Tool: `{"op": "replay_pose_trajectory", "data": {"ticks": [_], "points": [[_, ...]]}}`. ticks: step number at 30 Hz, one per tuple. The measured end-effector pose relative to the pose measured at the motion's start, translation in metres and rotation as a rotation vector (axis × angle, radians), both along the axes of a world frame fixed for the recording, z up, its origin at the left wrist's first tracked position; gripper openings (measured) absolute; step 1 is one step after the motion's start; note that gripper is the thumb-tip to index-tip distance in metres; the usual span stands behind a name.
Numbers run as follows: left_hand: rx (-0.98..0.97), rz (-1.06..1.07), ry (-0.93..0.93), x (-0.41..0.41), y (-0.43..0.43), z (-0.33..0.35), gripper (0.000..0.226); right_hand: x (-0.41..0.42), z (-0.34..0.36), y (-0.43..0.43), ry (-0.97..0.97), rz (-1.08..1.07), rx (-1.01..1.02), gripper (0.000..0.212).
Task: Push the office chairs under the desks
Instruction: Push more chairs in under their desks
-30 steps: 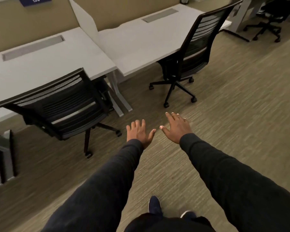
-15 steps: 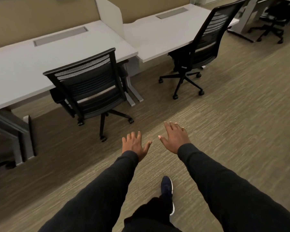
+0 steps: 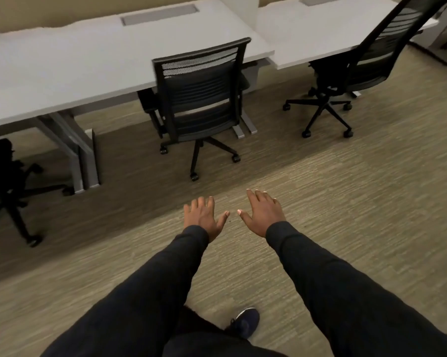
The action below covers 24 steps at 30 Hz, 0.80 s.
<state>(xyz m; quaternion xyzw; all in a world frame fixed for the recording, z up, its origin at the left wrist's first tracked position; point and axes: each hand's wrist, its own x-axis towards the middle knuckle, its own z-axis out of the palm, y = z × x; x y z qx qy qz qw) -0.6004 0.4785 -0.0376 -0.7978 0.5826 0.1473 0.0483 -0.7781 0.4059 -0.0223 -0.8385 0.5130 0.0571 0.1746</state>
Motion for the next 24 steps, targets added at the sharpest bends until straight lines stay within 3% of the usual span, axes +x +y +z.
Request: {"op": "replay_pose_trajectory", "data": {"ticks": [16,24], "points": [[0.027,0.168,-0.035,0.295,0.231,-0.016,0.081,0.321,-0.015,0.194,0.045,0.153,0.110,0.077],[0.030,0.348,-0.050,0.425,0.317,-0.007,0.083,0.467,-0.011,0.266,0.024,0.295,0.112,0.077]]}}
